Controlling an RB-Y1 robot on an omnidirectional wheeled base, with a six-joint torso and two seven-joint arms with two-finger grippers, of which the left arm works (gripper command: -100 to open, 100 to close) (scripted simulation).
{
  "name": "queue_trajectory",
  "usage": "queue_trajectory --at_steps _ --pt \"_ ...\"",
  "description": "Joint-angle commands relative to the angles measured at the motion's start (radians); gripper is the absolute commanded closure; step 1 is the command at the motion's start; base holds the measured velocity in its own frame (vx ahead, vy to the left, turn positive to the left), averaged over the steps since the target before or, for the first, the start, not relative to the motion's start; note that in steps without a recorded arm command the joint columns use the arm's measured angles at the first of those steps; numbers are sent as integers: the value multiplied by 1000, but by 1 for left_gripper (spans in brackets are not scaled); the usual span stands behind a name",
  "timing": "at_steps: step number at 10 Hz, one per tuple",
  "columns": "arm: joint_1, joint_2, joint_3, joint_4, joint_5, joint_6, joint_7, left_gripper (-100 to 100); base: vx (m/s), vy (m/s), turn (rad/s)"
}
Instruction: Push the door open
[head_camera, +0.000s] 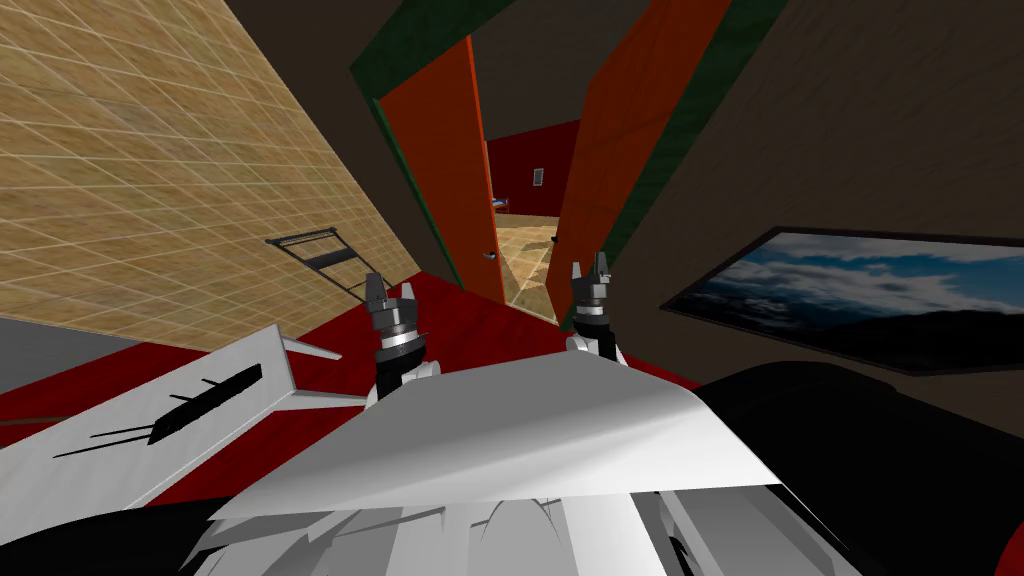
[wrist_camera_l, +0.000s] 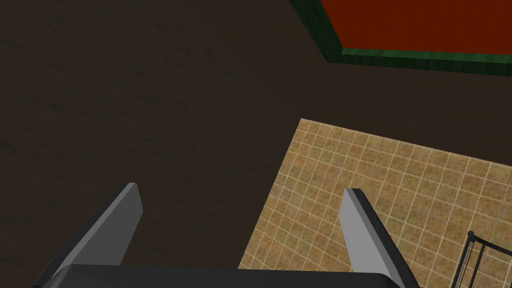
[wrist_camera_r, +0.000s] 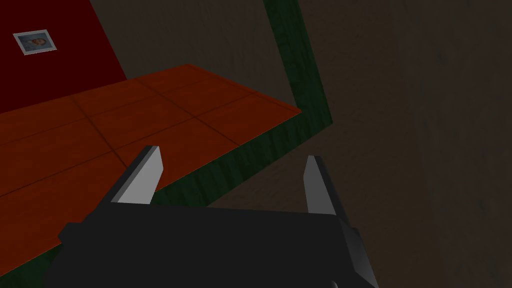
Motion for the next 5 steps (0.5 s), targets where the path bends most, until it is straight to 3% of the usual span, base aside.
queue_trajectory --at_steps 1,5 --pt "-13 11 -6 31 -1 -7 3 -100 69 10 -15" --pt "-45 34 -20 109 -4 -23 11 -100 130 32 -17"
